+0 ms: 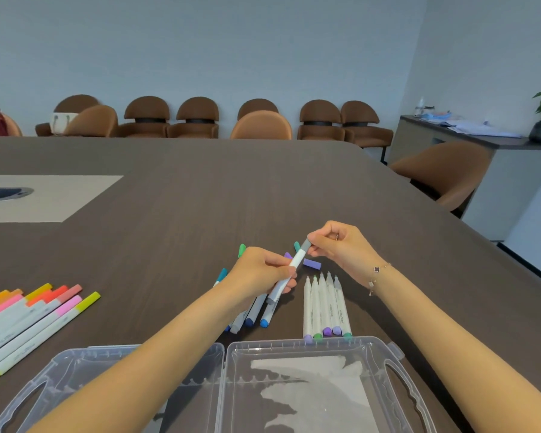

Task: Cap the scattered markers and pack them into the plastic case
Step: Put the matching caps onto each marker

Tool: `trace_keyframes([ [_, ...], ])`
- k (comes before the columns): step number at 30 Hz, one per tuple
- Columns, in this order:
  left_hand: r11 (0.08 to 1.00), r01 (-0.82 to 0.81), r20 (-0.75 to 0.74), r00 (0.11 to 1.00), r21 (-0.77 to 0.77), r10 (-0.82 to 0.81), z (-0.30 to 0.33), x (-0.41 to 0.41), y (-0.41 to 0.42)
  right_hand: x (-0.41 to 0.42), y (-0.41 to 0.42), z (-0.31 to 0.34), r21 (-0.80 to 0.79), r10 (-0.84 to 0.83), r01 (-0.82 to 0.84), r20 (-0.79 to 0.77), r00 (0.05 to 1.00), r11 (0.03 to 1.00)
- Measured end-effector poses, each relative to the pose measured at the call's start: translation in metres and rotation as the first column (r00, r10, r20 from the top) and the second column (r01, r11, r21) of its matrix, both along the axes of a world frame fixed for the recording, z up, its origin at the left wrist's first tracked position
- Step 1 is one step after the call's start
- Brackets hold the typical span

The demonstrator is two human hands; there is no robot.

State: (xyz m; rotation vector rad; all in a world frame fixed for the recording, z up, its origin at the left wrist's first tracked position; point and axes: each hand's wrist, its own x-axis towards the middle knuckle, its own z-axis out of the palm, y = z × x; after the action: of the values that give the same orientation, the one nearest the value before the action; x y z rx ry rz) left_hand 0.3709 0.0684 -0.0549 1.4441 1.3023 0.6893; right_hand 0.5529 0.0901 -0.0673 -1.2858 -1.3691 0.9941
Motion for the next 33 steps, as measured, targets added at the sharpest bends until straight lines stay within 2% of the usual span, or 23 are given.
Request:
trace_keyframes([
  [5, 0.996, -0.003, 0.016, 1.000, -0.093, 0.004, 0.002, 0.000, -0.004, -0.006, 0.001, -0.008, -0.002, 0.021, -0.020, 0.058, 0.998, 1.000],
  [9, 1.000, -0.006, -0.053, 0.999, -0.026, 0.005, 0.007, 0.006, -0.001, 0.003, 0.002, 0.001, 0.035, 0.021, -0.023, 0.066, 0.998, 0.999],
  [11, 1.000, 0.017, -0.149, 0.989, 0.012, -0.015, 0.009, 0.009, 0.002, 0.007, 0.002, 0.005, 0.058, 0.018, -0.028, 0.157, 0.987, 0.998],
  [13, 0.992, 0.056, -0.380, 0.925, 0.112, -0.010, 0.002, 0.010, 0.003, 0.009, 0.004, 0.005, 0.094, -0.017, -0.007, 0.258, 0.966, 0.996],
  [15, 0.966, 0.133, -0.607, 0.794, 0.220, 0.029, -0.008, 0.010, 0.002, 0.014, 0.008, 0.003, 0.118, -0.087, 0.058, 0.259, 0.962, 0.991],
  [18, 0.930, 0.229, -0.764, 0.640, 0.289, 0.080, -0.018, 0.008, -0.001, 0.029, 0.014, -0.004, 0.113, -0.166, 0.138, 0.301, 0.939, 0.984],
  [24, 0.923, 0.295, -0.826, 0.562, 0.246, 0.041, -0.020, 0.007, -0.004, 0.048, 0.021, -0.018, 0.024, -0.153, 0.156, 0.385, 0.910, 0.987],
  [27, 0.912, 0.283, -0.757, 0.652, 0.297, 0.044, -0.019, 0.010, -0.007, 0.048, 0.023, -0.018, 0.030, -0.144, 0.143, 0.376, 0.915, 0.989],
  [29, 0.908, 0.305, -0.703, 0.711, 0.286, -0.018, -0.018, 0.017, -0.012, 0.047, 0.024, -0.018, 0.043, -0.139, 0.133, 0.379, 0.915, 0.990],
  [33, 0.913, 0.364, -0.726, 0.676, 0.184, -0.123, -0.019, 0.032, -0.016, 0.045, 0.027, -0.019, 0.056, -0.140, 0.129, 0.409, 0.902, 0.990],
])
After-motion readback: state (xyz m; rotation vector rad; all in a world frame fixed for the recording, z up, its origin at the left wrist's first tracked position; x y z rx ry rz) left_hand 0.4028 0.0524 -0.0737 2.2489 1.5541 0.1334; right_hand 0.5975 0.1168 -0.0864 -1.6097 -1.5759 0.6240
